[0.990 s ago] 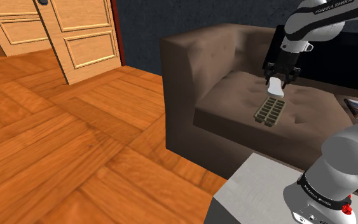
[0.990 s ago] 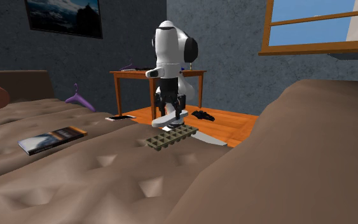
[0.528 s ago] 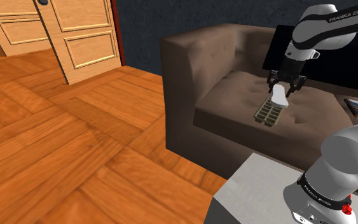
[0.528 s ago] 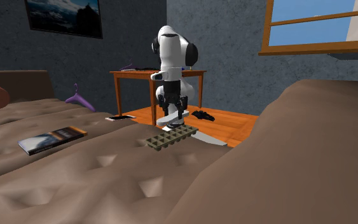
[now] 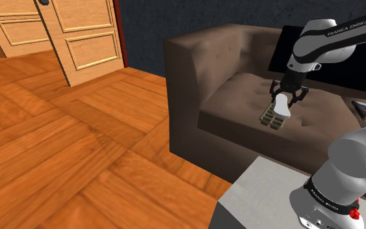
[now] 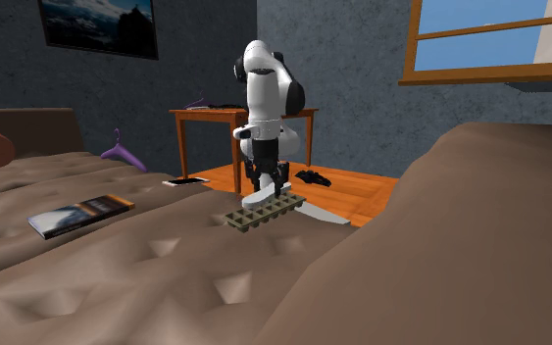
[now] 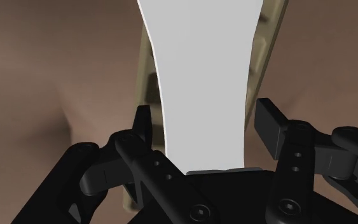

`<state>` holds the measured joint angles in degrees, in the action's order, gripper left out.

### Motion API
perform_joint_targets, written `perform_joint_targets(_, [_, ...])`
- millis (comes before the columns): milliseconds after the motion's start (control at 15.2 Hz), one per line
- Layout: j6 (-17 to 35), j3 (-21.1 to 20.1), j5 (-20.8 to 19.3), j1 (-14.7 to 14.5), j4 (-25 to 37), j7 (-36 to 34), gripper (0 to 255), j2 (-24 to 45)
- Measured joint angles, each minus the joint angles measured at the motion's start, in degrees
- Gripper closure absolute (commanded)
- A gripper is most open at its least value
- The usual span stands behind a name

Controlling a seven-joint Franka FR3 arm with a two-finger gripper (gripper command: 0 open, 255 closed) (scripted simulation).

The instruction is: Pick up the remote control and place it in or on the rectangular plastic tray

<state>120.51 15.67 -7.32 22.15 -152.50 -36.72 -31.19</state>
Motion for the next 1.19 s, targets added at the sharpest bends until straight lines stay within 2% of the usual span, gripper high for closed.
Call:
perform_joint_targets(264, [3.2,0.39,-0.12,-0.03,-1.86,0.09,255,1.36])
perform_joint_targets(594, [3.77,0.52,-0.12,-0.05,-1.97,0.18,255,1.79])
perform_joint_targets(660, [3.79,0.52,-0.12,-0.05,-1.98,0.18,0,1.79])
perform_joint_targets(1056, [3.8,0.52,-0.13,-0.04,-1.97,0.19,0,1.79])
perform_joint_targets(1188, [0.74,-0.04,-0.02,-0.04,-0.48,-0.13,0,0.06])
